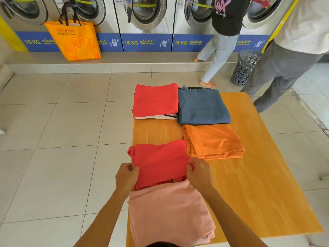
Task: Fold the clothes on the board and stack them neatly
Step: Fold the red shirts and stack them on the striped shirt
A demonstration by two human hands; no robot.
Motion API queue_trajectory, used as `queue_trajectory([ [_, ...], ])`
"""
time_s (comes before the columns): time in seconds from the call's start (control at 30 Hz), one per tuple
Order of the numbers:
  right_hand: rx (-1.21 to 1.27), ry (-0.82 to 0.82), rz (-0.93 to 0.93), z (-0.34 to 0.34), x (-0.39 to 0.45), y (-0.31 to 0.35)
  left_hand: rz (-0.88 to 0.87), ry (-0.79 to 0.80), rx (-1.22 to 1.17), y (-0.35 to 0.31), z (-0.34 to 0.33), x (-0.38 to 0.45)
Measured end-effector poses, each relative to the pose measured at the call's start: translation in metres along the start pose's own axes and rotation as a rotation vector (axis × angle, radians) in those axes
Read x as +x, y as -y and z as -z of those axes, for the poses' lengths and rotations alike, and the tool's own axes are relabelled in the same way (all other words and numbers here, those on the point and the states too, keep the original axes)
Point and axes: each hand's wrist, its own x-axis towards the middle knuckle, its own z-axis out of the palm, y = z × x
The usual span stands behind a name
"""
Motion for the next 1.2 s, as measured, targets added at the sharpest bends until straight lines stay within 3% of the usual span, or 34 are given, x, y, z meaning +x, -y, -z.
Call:
queue_trajectory([
  [0.07, 0.036, 0.044, -0.172, -0.001, 0.016, 0.002, 0.02, 0.02, -0.025, -0.01, -0.002, 0.004],
  [0.2, 0.363, 0.162, -0.45, -0.004, 0.04, 0.015, 0.111, 0.096, -0.097, -0.024, -0.009, 0.017],
  [0.33, 0.508, 0.403, -0.542, 0.0, 0.054, 0.02, 0.181, 0.149, -0.109, -0.031, -0.012, 0.029],
  [0.5, 0.569, 0.64, -0.528, 0.009, 0.063, 0.024, 0.206, 0.216, -0.136, -0.043, -0.018, 0.042],
  [0.57, 0.601, 0.593, -0.478, 0.01, 0.068, 0.024, 0.189, 0.198, -0.146, -0.049, -0.019, 0.047],
  [0.73, 0.634, 0.299, -0.34, 0.008, 0.09, 0.033, 0.133, 0.157, -0.292, -0.07, -0.012, 0.059],
  [1.0, 0.528, 0.186, -0.112, 0.021, 0.164, 0.064, 0.056, 0.078, -0.314, -0.125, -0.001, 0.113],
  [1.2, 0.552, 0.115, -0.04, 0.038, 0.259, 0.113, -0.063, -0.054, -0.265, -0.212, 0.004, 0.187],
])
